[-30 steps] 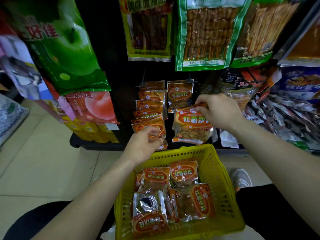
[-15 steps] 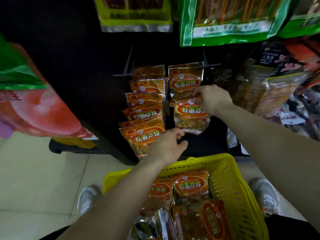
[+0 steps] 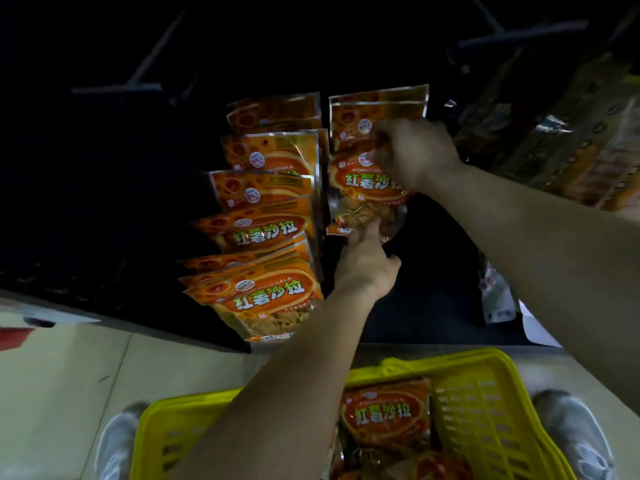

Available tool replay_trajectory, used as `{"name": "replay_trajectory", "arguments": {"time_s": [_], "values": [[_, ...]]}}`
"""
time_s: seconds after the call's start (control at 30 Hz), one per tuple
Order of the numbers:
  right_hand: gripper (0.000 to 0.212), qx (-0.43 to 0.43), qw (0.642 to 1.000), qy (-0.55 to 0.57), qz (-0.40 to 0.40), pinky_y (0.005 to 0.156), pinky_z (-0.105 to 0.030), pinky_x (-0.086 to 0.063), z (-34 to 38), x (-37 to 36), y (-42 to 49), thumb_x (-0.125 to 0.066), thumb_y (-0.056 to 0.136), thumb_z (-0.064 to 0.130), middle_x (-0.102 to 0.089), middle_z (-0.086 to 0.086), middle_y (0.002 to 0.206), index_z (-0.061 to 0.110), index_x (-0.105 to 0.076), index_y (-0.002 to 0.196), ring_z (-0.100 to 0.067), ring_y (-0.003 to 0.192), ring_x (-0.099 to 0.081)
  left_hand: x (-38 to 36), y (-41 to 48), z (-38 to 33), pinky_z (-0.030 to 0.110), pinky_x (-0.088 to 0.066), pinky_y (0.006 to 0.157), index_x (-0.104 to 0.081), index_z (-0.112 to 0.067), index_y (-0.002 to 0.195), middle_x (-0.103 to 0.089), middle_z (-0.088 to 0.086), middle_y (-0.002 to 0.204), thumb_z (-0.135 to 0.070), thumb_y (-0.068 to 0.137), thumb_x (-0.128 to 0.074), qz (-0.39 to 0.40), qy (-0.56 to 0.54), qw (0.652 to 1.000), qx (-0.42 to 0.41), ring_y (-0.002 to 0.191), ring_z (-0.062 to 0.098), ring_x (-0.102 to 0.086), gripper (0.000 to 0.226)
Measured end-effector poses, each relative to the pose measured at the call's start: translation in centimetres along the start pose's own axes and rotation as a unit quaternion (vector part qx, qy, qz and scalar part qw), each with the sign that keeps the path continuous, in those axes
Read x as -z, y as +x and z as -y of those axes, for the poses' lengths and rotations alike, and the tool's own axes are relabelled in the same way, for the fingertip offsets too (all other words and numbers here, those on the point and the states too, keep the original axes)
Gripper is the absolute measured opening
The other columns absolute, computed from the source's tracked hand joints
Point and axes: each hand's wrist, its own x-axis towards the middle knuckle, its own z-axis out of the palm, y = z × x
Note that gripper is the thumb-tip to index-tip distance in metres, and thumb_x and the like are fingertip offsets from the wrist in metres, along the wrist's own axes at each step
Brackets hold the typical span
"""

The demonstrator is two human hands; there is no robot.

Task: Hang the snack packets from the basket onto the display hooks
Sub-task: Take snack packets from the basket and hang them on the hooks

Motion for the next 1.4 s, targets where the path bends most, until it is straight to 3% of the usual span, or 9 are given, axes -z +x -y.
{"name": "replay_trajectory", "arguments": {"time_s": [0.17, 0.27, 0.37, 0.5, 0.57, 0.63, 0.77, 1.07, 1.4], "values": [[0.041, -0.023, 0.999, -0.022, -0.007, 0.103, -0.045, -0.032, -0.6, -0.4, 0.9, -0.058, 0.094, 0.035, -0.057, -0.014, 0.132, 0.028, -0.051, 0.134, -0.036, 0.126, -0.048, -0.1, 2.5, -0.1, 0.041, -0.043, 0.102, -0.012, -0.044, 0.155, -0.017, -0.005, 0.159, -0.030, 0.094, -0.059, -0.010, 0.017, 1.000, -0.001, 0.135, 0.029, -0.039, 0.077], [0.059, -0.032, 0.997, -0.033, -0.068, 0.101, -0.049, -0.035, -0.5, -0.2, -0.3, -0.064, 0.085, 0.026, -0.049, -0.021, 0.135, 0.015, -0.045, 0.140, -0.042, 0.126, -0.041, -0.1, 3.0, 0.1, 0.042, -0.044, 0.104, -0.013, -0.043, 0.155, -0.020, -0.005, 0.158, -0.030, 0.094, -0.058, -0.011, 0.029, 0.999, -0.008, 0.135, 0.030, -0.039, 0.077], [0.051, -0.033, 0.992, 0.003, -0.119, 0.093, -0.049, -0.043, -0.7, -0.7, -2.7, -0.063, 0.082, 0.015, -0.048, -0.024, 0.129, 0.006, -0.049, 0.130, -0.044, 0.115, -0.046, 0.0, 3.0, 0.4, 0.042, -0.042, 0.106, -0.013, -0.039, 0.156, -0.021, -0.005, 0.159, -0.029, 0.095, -0.055, -0.010, 0.051, 0.999, -0.013, 0.136, 0.030, -0.038, 0.075], [0.031, -0.110, 0.986, 0.112, 0.048, 0.081, -0.039, -0.054, -1.0, -2.5, -4.9, -0.056, 0.089, 0.020, -0.062, -0.020, 0.116, 0.011, -0.057, 0.119, -0.039, 0.101, -0.062, -0.3, 2.7, 0.7, 0.042, -0.040, 0.110, -0.014, -0.035, 0.157, -0.020, -0.006, 0.162, -0.025, 0.096, -0.054, -0.012, 0.045, 0.999, -0.017, 0.139, 0.029, -0.036, 0.074], [0.039, -0.131, 0.971, 0.142, 0.144, 0.081, -0.031, -0.050, -1.3, -3.5, -5.3, -0.055, 0.093, 0.028, -0.064, -0.013, 0.121, 0.020, -0.054, 0.131, -0.032, 0.104, -0.062, -0.6, 2.6, 0.9, 0.042, -0.039, 0.111, -0.011, -0.035, 0.157, -0.019, -0.006, 0.162, -0.024, 0.096, -0.053, -0.008, 0.047, 0.999, -0.019, 0.139, 0.029, -0.035, 0.075], [0.053, -0.126, 0.963, 0.154, 0.181, 0.088, -0.027, -0.045, -1.6, -4.3, -4.9, -0.055, 0.096, 0.032, -0.056, -0.010, 0.136, 0.028, -0.040, 0.147, -0.029, 0.117, -0.057, -0.8, 2.8, 1.0, 0.041, -0.038, 0.111, -0.008, -0.036, 0.158, -0.015, -0.007, 0.164, -0.023, 0.097, -0.052, -0.008, 0.053, 0.998, -0.018, 0.140, 0.029, -0.033, 0.076], [0.072, -0.141, 0.964, 0.147, 0.172, 0.111, -0.035, -0.036, -2.0, -5.1, -3.1, -0.053, 0.097, 0.033, -0.033, -0.012, 0.156, 0.032, -0.014, 0.157, -0.031, 0.138, -0.040, -0.9, 4.0, 0.6, 0.040, -0.036, 0.111, -0.005, -0.036, 0.158, -0.011, -0.008, 0.165, -0.023, 0.096, -0.053, -0.015, 0.065, 0.998, -0.008, 0.143, 0.028, -0.028, 0.079], [0.064, -0.133, 0.969, 0.136, 0.160, 0.105, -0.040, -0.043, -1.4, -4.4, -4.0, -0.058, 0.094, 0.034, -0.041, -0.014, 0.144, 0.030, -0.030, 0.151, -0.033, 0.128, -0.047, -0.2, 2.9, 0.4, 0.041, -0.035, 0.115, -0.007, -0.034, 0.158, -0.009, -0.009, 0.166, -0.023, 0.097, -0.053, 0.010, 0.055, 0.998, -0.004, 0.148, 0.025, -0.026, 0.077], [0.055, -0.101, 0.981, 0.083, 0.143, 0.099, -0.049, -0.047, 2.8, 5.4, -11.2, -0.054, 0.092, 0.031, -0.046, -0.015, 0.131, 0.025, -0.039, 0.144, -0.039, 0.118, -0.052, 4.7, -8.5, -2.0, 0.039, -0.039, 0.110, -0.023, -0.032, 0.156, -0.030, -0.001, 0.159, -0.032, 0.095, -0.054, 0.011, 0.099, 0.995, -0.019, 0.139, 0.029, -0.041, 0.068]]}}
